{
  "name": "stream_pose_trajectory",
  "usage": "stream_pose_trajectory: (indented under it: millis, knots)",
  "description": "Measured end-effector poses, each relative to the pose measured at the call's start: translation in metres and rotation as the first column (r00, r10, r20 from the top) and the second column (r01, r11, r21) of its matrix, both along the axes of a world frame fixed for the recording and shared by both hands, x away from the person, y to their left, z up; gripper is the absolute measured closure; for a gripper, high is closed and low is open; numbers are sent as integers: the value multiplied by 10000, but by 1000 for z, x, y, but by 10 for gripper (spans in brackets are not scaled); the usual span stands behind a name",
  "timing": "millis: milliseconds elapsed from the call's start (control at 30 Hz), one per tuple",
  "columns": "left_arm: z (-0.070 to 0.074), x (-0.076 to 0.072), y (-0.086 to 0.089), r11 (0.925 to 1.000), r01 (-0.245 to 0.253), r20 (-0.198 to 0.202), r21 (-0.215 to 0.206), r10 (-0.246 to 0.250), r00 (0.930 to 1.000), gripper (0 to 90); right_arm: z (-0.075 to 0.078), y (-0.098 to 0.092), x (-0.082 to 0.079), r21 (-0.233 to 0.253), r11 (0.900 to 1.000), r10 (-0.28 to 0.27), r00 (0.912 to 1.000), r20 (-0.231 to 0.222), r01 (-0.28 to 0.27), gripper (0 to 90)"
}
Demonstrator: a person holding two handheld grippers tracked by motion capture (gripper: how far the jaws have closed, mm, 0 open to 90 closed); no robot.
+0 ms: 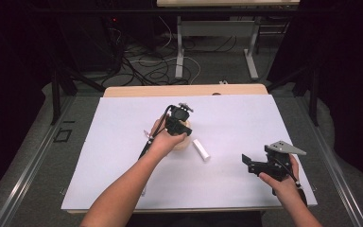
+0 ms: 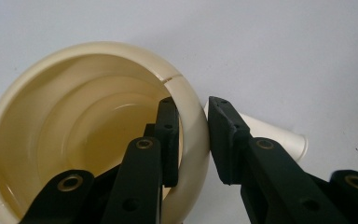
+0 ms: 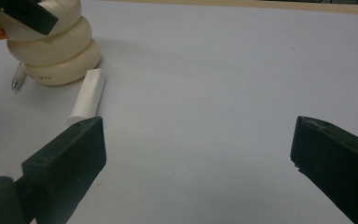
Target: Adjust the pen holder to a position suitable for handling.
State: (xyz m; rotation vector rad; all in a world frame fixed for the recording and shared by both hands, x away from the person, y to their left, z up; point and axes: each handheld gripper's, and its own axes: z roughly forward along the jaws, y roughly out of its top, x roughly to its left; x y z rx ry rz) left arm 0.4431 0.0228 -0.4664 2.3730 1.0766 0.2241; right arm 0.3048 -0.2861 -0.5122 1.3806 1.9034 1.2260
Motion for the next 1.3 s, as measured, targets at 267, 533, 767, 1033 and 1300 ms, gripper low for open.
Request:
stream_pose_trajectory:
  millis: [267, 533, 767, 1033, 1300]
  knots:
    - [-2, -1, 1, 9998, 34, -51, -211, -35, 10000, 729, 0, 0, 0, -24, 10000, 5, 10000, 1, -5, 30]
    - [2, -3, 4, 9989, 68, 152, -468, -61, 9999, 669, -1, 1, 0, -61, 10000, -1, 10000, 41, 2, 32]
    - [6, -7, 11, 9962, -98, 47, -863, 103, 9999, 622, -1, 1, 0, -41, 10000, -9, 10000, 9, 9, 33]
    - [13, -11, 23, 9916, -215, 153, -1272, 237, 9996, 591, -1, 1, 0, -74, 10000, 51, 10000, -49, -51, 33]
    - [20, -15, 32, 9875, -259, 374, -1552, 321, 9988, 537, -1, 2, 0, -89, 9999, 51, 10000, -41, -51, 34]
